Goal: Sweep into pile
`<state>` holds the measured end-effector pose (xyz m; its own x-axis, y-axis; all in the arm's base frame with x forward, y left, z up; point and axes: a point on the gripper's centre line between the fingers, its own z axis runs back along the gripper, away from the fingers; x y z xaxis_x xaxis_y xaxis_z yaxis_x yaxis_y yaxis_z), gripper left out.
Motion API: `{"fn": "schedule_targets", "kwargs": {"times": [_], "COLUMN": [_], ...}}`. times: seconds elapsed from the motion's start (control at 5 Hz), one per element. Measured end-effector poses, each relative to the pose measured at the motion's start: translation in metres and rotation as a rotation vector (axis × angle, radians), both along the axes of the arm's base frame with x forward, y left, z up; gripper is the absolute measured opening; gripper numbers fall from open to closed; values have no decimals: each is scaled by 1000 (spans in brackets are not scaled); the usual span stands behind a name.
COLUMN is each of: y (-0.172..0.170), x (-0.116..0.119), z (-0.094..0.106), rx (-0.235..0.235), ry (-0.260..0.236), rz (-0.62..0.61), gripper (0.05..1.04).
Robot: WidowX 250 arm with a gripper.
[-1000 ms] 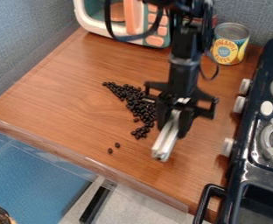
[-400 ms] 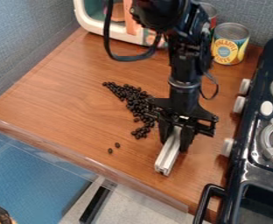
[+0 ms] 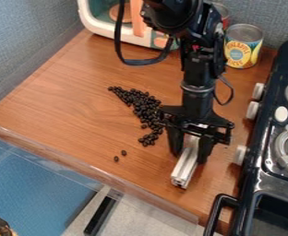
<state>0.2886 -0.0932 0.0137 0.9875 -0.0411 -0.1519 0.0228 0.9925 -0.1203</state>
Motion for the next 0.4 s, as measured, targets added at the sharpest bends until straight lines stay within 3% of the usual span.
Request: {"fn": "schedule_targets", "kwargs": {"times": [0.2, 0.4], "y": [7, 16], "x": [1, 6], "z": [9, 36], "rx": [-25, -62], "ry": [1, -68], "rz": [22, 47], "gripper": [1001, 1012]}}
